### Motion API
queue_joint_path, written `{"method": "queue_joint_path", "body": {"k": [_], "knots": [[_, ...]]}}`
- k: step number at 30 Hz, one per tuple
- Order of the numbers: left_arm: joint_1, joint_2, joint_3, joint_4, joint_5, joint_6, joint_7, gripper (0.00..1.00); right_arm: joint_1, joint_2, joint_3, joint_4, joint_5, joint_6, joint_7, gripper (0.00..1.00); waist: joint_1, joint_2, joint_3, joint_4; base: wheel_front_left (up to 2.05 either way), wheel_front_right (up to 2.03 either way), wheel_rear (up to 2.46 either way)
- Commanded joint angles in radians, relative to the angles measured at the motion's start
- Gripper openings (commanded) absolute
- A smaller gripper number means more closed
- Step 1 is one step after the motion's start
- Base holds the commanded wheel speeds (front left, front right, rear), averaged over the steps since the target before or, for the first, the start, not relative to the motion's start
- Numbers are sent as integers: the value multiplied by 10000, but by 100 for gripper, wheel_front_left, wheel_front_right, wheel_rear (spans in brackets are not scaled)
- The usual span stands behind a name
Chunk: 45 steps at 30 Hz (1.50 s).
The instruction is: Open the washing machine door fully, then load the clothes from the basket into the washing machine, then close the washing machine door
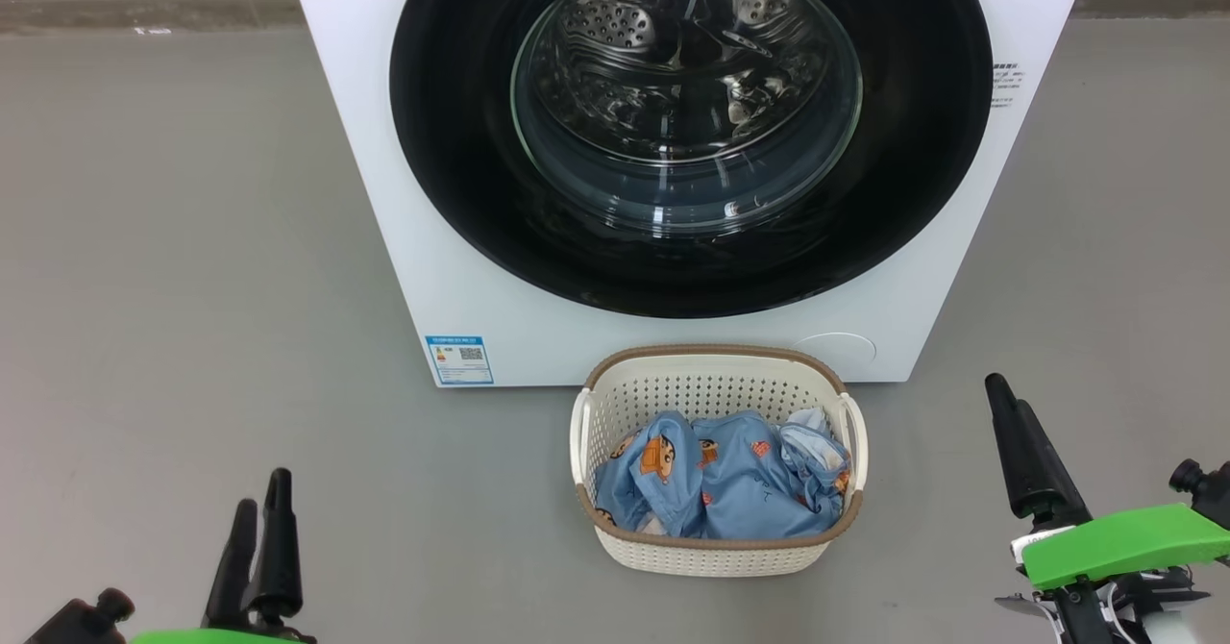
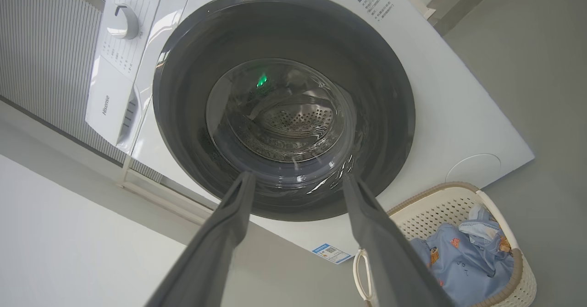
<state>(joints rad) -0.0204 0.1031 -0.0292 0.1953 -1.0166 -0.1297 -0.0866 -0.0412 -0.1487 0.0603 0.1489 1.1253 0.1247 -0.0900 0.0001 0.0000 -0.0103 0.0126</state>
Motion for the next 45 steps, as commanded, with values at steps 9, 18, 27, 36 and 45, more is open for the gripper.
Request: {"method": "queue_joint_path", "body": {"k": [9, 18, 27, 36, 45], "knots": [[-454, 134, 213, -241, 1799, -6, -396, 100, -535, -394, 327, -239, -1701, 38, -393, 100, 0, 0, -91, 60, 0, 0, 0], [-441, 127, 208, -57, 3222, 10, -636, 100, -582, -409, 364, 84, -3101, 42, -627, 100, 0, 0, -142, 98, 0, 0, 0], [-502, 109, 170, 91, 4168, -1, -936, 100, -682, -470, 495, 198, -4304, 47, -921, 100, 0, 0, -157, 94, 0, 0, 0], [-504, 124, 282, 84, 5000, -5, -1206, 100, -764, -567, 562, 336, -5270, 51, -1185, 100, 0, 0, -172, 125, 0, 0, 0], [-486, 231, 166, 51, 5786, -7, -1477, 100, -834, -676, 733, 297, -6103, 55, -1449, 100, 0, 0, -207, 105, 0, 0, 0]]}}
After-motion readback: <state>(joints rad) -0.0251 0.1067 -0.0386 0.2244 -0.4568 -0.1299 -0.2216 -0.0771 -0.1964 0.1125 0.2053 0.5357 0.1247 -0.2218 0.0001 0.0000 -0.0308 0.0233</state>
